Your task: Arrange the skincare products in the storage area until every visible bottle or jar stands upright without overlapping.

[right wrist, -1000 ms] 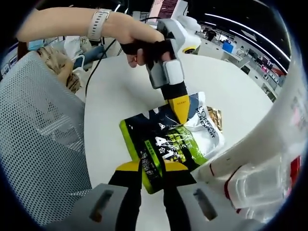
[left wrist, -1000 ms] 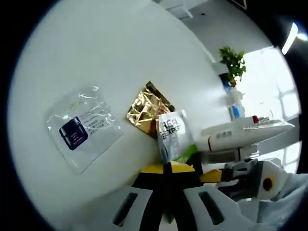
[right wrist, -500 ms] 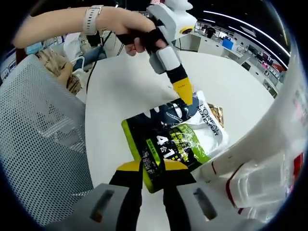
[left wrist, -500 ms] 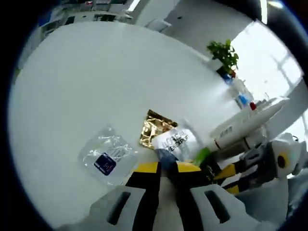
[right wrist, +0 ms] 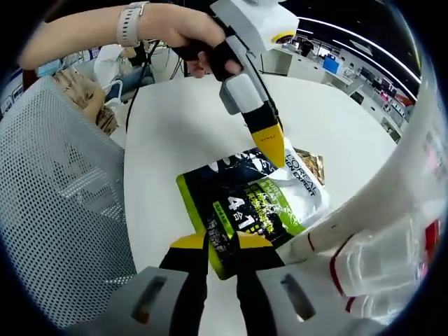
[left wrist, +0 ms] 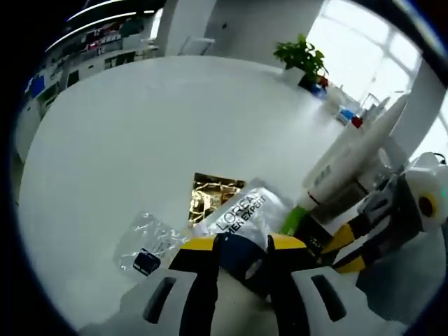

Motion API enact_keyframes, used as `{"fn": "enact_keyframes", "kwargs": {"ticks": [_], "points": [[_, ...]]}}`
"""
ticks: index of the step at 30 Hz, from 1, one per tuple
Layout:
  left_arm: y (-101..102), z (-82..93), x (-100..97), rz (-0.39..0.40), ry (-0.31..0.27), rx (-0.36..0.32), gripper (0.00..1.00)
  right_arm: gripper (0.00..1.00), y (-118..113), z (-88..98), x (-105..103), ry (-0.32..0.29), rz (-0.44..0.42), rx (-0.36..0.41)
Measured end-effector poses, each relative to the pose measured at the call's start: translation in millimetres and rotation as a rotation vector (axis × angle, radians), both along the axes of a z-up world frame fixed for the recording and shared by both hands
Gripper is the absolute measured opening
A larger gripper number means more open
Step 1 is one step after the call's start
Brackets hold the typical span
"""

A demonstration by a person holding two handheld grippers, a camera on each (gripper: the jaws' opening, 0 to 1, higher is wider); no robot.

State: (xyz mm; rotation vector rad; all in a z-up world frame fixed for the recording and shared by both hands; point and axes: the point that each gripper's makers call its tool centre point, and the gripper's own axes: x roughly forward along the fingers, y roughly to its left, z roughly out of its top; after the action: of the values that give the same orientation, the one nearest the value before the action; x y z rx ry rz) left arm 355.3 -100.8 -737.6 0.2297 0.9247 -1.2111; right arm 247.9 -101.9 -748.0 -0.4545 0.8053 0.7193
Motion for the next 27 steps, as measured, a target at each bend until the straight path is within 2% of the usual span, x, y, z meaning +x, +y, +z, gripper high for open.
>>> {"fn": "enact_keyframes", "kwargs": {"ticks": [9,14,19,24,27], "points": [[-4,-5.7,8.7,-0.008,-0.022,0.012,0.18,0.15,-1,0.0,-1,0.000,0.005,-0.005],[-4,-6.2,13.0,-0.020,-0.026,0.019,0.18,0.15,-1,-0.1,-1,0.004,0.003,0.001],[-8,-2.5,13.0,-0.023,-0.021,0.006,0.22,0.16,-1,0.1,-1,0.016,0.005,0.005],[-11,12.6,8.6,-0.043,-0.048,-0.010,0.22,0.19,1,2.9,-3,0.017,0.018,-0.005],[-13,27.1,3.8,-0.045,-0.071,-0.021,0.22,0.17,3,15.1,-2,-0.001,0.019,0.016]]}}
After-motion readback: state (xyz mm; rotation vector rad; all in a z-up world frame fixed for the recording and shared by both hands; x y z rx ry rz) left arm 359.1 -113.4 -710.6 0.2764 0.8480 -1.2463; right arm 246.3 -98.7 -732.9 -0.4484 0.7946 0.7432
